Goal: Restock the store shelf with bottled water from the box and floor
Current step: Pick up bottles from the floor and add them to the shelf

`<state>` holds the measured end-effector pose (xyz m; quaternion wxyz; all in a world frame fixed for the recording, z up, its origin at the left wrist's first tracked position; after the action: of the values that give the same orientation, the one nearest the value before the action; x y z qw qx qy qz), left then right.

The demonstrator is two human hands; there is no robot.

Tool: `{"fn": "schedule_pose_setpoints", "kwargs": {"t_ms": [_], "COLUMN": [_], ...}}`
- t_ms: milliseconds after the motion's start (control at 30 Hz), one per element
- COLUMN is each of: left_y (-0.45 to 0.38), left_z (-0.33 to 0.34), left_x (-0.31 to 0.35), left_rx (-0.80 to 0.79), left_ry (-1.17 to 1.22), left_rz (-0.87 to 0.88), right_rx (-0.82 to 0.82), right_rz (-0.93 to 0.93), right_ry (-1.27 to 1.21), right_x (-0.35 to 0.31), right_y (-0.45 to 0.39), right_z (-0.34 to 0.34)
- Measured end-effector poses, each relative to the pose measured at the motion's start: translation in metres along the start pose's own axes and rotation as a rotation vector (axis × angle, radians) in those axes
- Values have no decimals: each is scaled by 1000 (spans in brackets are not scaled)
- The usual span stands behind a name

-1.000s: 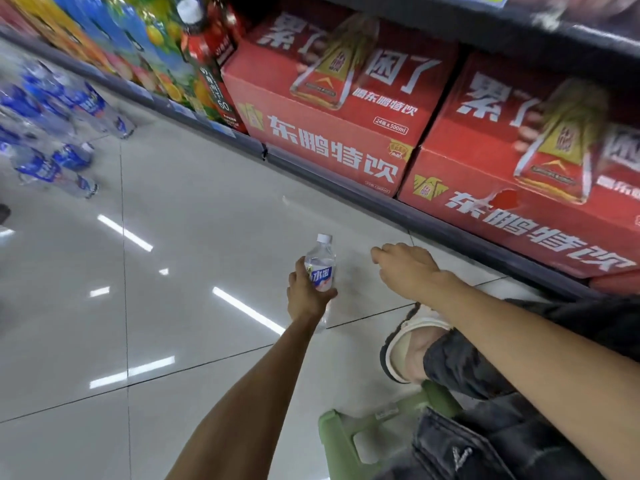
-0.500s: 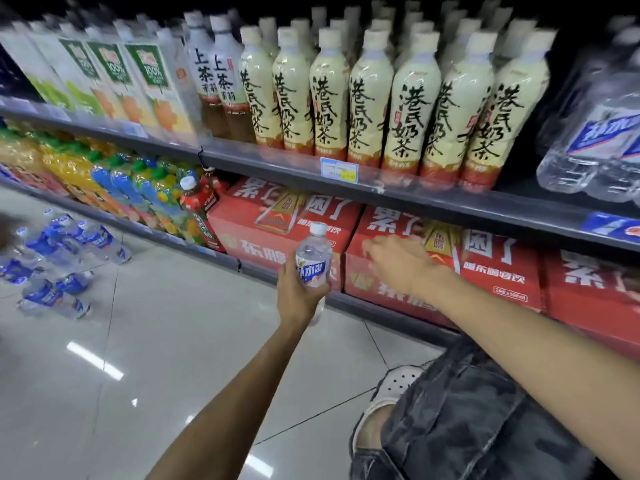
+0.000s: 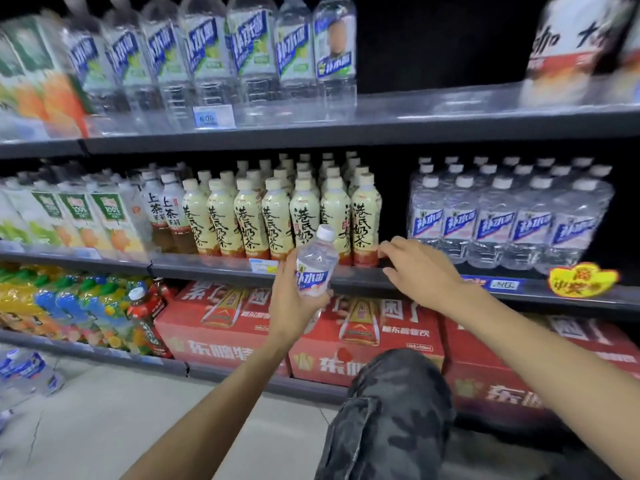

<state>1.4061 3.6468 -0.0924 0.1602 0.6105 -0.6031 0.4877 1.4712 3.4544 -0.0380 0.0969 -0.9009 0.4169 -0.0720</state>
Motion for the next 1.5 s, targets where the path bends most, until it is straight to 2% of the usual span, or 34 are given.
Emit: {"fn": "schedule_pose_setpoints", "kwargs": {"t_ms": [400, 767, 967, 1233, 1500], "left_y": [-38, -41, -50, -74, -113], "left_z": [132, 296, 360, 429, 483], "left_x": [151, 267, 320, 344, 317], "left_rx": [-166, -377, -410, -455, -382], "left_ry": [49, 130, 155, 193, 131], "left_rz": [245, 340, 374, 343, 203], "right_rx": [28, -3, 10, 49, 175], "right_rz": [299, 573, 683, 717, 719], "right_ry": [126, 225, 164, 40, -288], "right_x": [154, 282, 335, 383, 426], "right_y": [99, 198, 235, 241, 208], "right_z": [-60, -65, -72, -70, -54]}}
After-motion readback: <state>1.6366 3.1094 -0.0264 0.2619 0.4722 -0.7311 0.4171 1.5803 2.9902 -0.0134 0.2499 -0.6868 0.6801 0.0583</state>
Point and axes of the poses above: each hand's wrist, its own y-axis away from the middle knuckle, its own z-axis out of the palm, x = y × z, the point moved 10 cm from there along -y, towards the middle knuckle, and after that the axes turned 8 degrees about -x, right-handed, at the moved point
